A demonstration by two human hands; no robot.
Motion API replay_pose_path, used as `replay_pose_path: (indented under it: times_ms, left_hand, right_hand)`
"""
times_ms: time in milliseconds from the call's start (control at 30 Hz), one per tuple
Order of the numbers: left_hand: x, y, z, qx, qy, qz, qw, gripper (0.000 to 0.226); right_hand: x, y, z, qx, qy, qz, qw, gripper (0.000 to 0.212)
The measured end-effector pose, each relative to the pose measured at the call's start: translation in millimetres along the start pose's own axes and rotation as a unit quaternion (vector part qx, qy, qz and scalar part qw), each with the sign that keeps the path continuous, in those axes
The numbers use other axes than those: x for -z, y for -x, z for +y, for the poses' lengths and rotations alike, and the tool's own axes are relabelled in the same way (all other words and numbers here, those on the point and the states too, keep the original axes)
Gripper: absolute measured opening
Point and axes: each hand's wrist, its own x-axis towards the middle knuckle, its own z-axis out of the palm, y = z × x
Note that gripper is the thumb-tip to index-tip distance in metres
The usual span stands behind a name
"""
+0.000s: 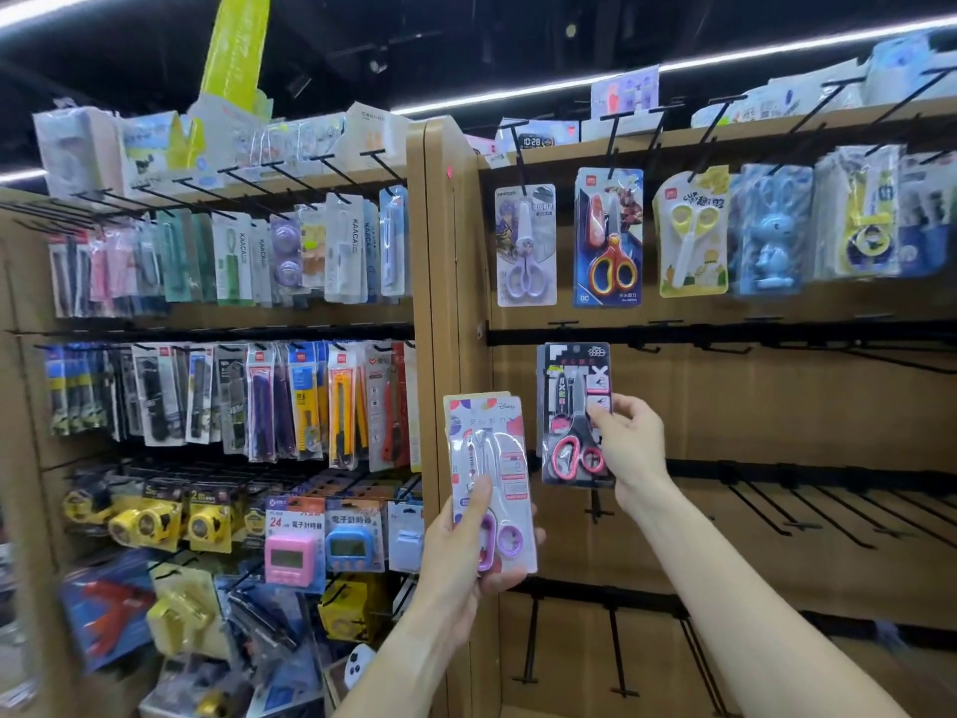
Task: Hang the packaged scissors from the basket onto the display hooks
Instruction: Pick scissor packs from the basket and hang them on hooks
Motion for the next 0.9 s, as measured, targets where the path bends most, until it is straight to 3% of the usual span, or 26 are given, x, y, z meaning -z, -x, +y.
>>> replay_pose_path:
  times_ms: [900]
  left_hand:
    - [1.4, 9.8, 10.7, -0.014, -0.015, -0.021, 1.000, 0.049]
  right_hand:
    - [-27.9, -49.8, 12.1, -0.044, 0.101, 0.080, 0.991, 0.016]
